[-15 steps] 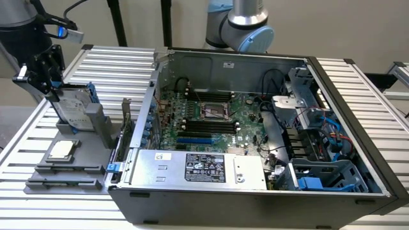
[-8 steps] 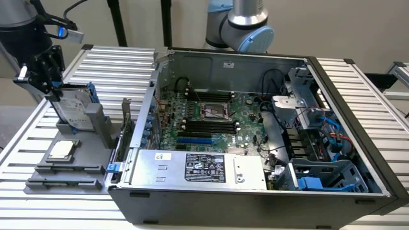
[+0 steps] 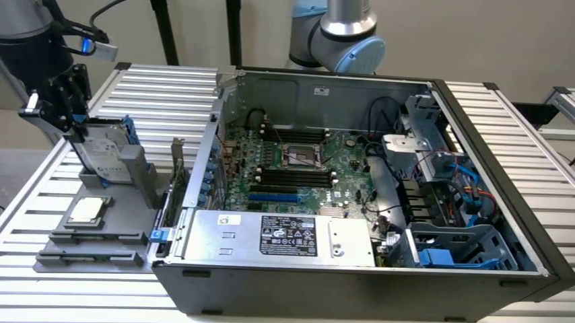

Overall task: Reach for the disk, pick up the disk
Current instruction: 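Pick up the disk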

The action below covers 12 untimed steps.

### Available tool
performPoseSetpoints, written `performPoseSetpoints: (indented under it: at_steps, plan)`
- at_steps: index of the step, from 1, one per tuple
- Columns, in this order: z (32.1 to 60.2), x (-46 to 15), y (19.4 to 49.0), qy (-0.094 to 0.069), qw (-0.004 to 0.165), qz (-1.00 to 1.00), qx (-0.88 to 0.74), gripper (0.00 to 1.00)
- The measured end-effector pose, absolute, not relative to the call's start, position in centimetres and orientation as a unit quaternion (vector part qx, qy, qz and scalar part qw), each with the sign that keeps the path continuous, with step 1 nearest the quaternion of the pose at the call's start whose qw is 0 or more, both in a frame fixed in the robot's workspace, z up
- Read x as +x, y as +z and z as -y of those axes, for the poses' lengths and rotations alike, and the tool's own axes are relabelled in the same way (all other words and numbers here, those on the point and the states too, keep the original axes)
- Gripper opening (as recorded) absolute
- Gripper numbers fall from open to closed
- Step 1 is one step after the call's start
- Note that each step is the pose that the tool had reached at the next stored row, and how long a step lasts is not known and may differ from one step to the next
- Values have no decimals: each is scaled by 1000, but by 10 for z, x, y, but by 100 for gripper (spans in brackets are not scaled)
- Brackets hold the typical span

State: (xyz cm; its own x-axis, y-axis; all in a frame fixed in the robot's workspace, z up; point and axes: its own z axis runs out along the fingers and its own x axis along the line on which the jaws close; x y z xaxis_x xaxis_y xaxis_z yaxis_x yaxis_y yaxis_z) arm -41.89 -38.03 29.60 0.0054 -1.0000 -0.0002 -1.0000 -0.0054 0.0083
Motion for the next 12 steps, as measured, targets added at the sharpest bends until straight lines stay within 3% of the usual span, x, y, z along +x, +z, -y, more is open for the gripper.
performPoseSetpoints:
  at_steps: [6,8,9,12]
  plan:
    - [380,-419,296,-3,3,707,707,41]
    - [380,-419,296,-3,3,708,706,39]
    - [380,-419,296,-4,3,708,706,33]
    - [380,-419,296,-4,4,708,706,33]
